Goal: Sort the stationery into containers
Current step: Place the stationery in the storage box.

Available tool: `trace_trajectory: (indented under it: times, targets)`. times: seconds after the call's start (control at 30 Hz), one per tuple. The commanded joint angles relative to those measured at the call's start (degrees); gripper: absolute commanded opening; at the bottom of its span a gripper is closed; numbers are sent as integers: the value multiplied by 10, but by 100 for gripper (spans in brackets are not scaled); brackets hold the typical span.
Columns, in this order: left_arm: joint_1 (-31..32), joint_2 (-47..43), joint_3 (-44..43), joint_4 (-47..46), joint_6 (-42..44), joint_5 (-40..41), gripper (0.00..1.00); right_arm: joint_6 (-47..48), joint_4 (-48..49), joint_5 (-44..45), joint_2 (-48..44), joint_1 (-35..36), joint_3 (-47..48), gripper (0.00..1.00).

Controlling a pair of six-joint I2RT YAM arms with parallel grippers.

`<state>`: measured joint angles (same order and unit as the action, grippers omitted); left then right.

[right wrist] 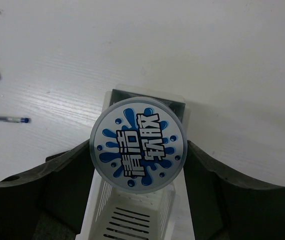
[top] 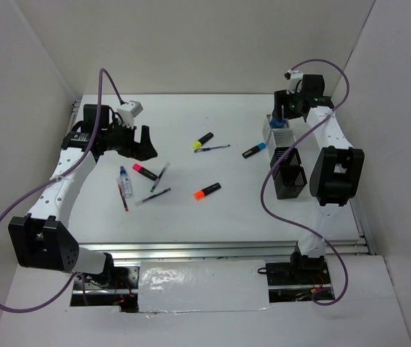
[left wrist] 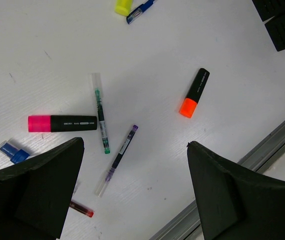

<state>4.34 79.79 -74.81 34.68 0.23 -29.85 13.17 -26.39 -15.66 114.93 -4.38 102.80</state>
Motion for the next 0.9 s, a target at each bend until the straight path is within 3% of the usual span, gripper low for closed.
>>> trace_trajectory:
  times: [0.0,0.2,0.47,0.6,0.87]
  targets:
    - [2,4,-22,-8,9,-9,96,9,39,-2,-2,3,2,46]
    - [2,7,-23,-7,10,-7,97,10,42,5,10,4,8,48]
    - [2,3,-14,-10,12,-4,97,11,35,18,24,9,16,63]
    - [3,-2,-15,-7,15,-3,99,7,33,30,26,14,17,83]
    - [3,-11,-18,-5,16,3,99,-1,6,34,-1,24,42,89]
